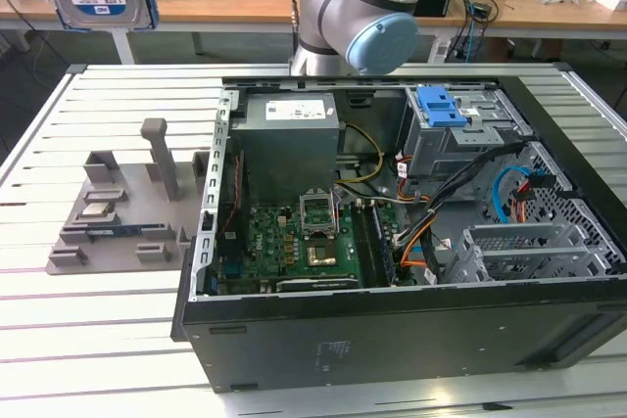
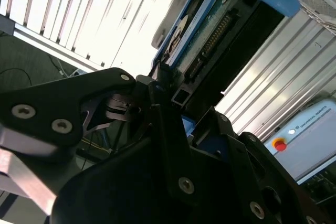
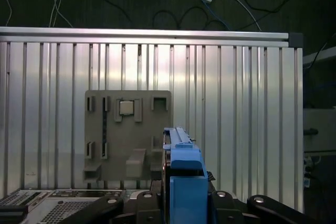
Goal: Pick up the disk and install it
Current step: 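Pick up the disk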
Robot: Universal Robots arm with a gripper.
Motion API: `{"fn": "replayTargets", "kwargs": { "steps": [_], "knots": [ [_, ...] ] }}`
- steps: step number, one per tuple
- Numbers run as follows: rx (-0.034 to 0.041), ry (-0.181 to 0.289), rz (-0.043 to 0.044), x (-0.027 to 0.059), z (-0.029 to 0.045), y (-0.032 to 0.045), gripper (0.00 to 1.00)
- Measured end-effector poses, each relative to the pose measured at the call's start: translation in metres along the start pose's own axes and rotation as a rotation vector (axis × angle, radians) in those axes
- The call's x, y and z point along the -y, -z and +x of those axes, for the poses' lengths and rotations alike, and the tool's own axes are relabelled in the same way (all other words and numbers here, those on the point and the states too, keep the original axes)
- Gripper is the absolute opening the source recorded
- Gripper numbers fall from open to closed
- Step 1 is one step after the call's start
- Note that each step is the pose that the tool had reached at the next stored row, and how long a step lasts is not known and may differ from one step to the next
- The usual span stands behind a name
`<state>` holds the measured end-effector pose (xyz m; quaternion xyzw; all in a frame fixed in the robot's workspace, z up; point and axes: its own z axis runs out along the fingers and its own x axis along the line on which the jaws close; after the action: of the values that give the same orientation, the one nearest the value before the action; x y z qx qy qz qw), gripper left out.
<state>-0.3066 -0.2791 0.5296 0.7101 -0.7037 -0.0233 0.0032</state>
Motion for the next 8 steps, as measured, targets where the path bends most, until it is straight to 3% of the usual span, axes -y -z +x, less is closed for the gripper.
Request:
{"fn": "replayTargets", "kwargs": {
  "steps": [2,4,8],
  "knots": [
    [0.0001,0.0,-0.0004,0.0101,0.0001,0.0003,0.37],
    [0.0,0.0,-0.0018,0.0271,0.0002,0.001,0.37],
    [0.0001,0.0,-0.0035,0.0453,0.0004,0.0016,0.37]
  ]
}}
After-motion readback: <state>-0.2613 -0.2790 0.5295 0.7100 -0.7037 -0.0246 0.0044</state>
